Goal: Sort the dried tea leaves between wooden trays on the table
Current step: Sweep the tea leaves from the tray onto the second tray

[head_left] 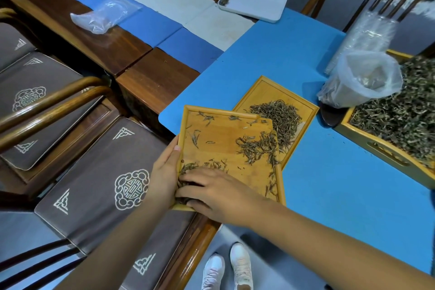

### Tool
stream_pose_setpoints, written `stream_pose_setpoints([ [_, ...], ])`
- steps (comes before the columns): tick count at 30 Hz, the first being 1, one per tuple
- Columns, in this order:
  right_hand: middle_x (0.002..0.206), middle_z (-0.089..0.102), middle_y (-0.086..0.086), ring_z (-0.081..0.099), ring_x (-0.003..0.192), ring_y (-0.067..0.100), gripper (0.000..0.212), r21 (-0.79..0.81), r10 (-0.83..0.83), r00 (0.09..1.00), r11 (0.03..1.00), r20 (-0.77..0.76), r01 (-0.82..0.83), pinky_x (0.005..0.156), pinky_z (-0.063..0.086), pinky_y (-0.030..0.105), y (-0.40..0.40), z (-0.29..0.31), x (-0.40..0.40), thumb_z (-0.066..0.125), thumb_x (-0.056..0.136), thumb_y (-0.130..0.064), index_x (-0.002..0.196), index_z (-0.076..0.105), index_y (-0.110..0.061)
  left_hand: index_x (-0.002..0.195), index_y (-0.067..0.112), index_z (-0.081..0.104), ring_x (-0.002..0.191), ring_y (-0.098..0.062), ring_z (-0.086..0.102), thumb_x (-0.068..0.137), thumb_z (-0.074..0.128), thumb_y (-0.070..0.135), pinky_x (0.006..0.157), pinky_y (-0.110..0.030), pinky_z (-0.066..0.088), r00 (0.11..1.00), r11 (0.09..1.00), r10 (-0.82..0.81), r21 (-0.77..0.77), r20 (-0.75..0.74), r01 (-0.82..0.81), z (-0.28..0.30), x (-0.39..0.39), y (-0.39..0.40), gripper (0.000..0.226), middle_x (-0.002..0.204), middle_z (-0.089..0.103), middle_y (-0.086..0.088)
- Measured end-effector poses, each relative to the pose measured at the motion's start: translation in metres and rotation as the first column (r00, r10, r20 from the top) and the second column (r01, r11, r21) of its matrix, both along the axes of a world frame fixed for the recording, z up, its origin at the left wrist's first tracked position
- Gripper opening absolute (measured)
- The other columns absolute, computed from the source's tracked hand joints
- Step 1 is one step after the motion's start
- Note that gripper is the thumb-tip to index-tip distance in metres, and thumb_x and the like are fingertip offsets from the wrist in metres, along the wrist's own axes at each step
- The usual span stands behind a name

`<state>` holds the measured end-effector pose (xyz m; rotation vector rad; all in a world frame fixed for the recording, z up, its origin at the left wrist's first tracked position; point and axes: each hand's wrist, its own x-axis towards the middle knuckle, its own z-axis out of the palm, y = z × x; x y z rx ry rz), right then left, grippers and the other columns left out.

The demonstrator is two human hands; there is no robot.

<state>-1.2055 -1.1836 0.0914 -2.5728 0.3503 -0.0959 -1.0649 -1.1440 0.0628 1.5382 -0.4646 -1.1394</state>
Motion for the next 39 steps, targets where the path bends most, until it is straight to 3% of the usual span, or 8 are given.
stream_pose_setpoints([
  [7, 0.135, 0.049, 0.008, 0.041, 0.127, 0.027, 0.034, -0.031, -0.046, 0.997, 0.999, -0.066, 0.044, 0.102, 0.037, 0.043, -0.012, -0.009, -0.005, 0.052, 0.089, -0.018, 0.123, 0.055, -0.016, 0.11, 0.033, 0.067, 0.107, -0.029, 0.065, 0.1, 0.037, 0.019, 0.095, -0.044, 0.049, 0.995, 0.999, 0.043, -0.003, -0.094, -0.043, 0.001, -0.001, -0.002, 0.035, 0.113, 0.07, -0.007],
  [11, 0.139, 0.046, 0.005, 0.039, 0.129, 0.025, 0.036, -0.055, -0.097, 0.991, 0.994, -0.088, 0.092, 0.106, 0.032, 0.038, -0.023, -0.014, -0.014, 0.049, 0.092, -0.02, 0.127, 0.051, -0.021, 0.093, 0.044, 0.07, 0.095, -0.017, 0.07, 0.098, 0.04, 0.022, 0.086, -0.036, 0.055, 0.998, 0.998, 0.063, 0.032, -0.029, -0.062, 0.003, -0.001, 0.001, 0.038, 0.104, 0.073, 0.003],
  [15, 0.141, 0.044, 0.002, 0.037, 0.131, 0.023, 0.036, -0.057, -0.152, 0.983, 0.988, -0.107, 0.146, 0.108, 0.033, 0.039, -0.037, -0.018, -0.026, 0.048, 0.093, -0.023, 0.129, 0.049, -0.025, 0.103, 0.045, 0.064, 0.104, -0.023, 0.066, 0.099, 0.039, 0.026, 0.091, -0.042, 0.051, 0.998, 0.996, 0.062, 0.062, 0.0, -0.061, 0.001, 0.003, 0.004, 0.032, 0.113, 0.07, -0.002],
  [20, 0.142, 0.044, 0.001, 0.036, 0.133, 0.021, 0.037, -0.08, -0.194, 0.971, 0.98, -0.142, 0.185, 0.111, 0.033, 0.038, -0.053, -0.022, -0.043, 0.048, 0.094, -0.023, 0.13, 0.049, -0.026, 0.088, 0.057, 0.065, 0.097, -0.018, 0.068, 0.096, 0.04, 0.036, 0.073, -0.027, 0.054, 0.997, 0.99, 0.064, 0.122, 0.052, -0.07, 0.001, 0.008, 0.008, 0.034, 0.103, 0.073, 0.006],
  [24, 0.14, 0.045, 0.002, 0.038, 0.132, 0.021, 0.036, -0.088, -0.209, 0.965, 0.976, -0.161, 0.197, 0.109, 0.034, 0.038, -0.063, -0.022, -0.054, 0.049, 0.094, -0.023, 0.13, 0.05, -0.025, 0.089, 0.058, 0.064, 0.102, -0.026, 0.066, 0.095, 0.041, 0.041, 0.095, -0.047, 0.048, 0.996, 0.98, 0.067, 0.185, 0.067, -0.079, -0.001, 0.014, 0.012, 0.029, 0.109, 0.071, 0.002],
  [29, 0.14, 0.045, 0.001, 0.039, 0.131, 0.02, 0.036, -0.125, -0.238, 0.953, 0.968, -0.187, 0.217, 0.109, 0.033, 0.034, -0.077, -0.023, -0.063, 0.049, 0.094, -0.022, 0.13, 0.05, -0.024, 0.108, 0.056, 0.06, 0.104, -0.018, 0.066, 0.096, 0.04, 0.037, 0.09, -0.039, 0.051, 0.994, 0.994, 0.002, 0.109, 0.108, -0.014, 0.001, 0.019, 0.015, 0.03, 0.112, 0.07, 0.009],
  [34, 0.14, 0.046, 0.001, 0.039, 0.13, 0.02, 0.036, -0.146, -0.284, 0.938, 0.955, -0.196, 0.259, 0.108, 0.031, 0.03, -0.088, -0.026, -0.066, 0.048, 0.095, -0.021, 0.131, 0.051, -0.023, 0.103, 0.061, 0.057, 0.109, -0.023, 0.063, 0.097, 0.037, 0.038, 0.1, -0.049, 0.044, 0.991, 0.991, -0.027, 0.135, 0.133, 0.009, 0.004, 0.021, 0.018, 0.031, 0.118, 0.068, 0.005],
  [39, 0.137, 0.05, 0.005, 0.044, 0.127, 0.025, 0.035, -0.149, -0.329, 0.928, 0.94, -0.175, 0.306, 0.106, 0.035, 0.037, -0.095, -0.028, -0.066, 0.051, 0.093, -0.016, 0.128, 0.054, -0.019, 0.103, 0.058, 0.059, 0.098, -0.01, 0.068, 0.097, 0.038, 0.038, 0.077, -0.026, 0.051, 0.987, 0.99, -0.024, 0.144, 0.161, 0.001, 0.004, 0.022, 0.021, 0.03, 0.105, 0.072, 0.013],
])
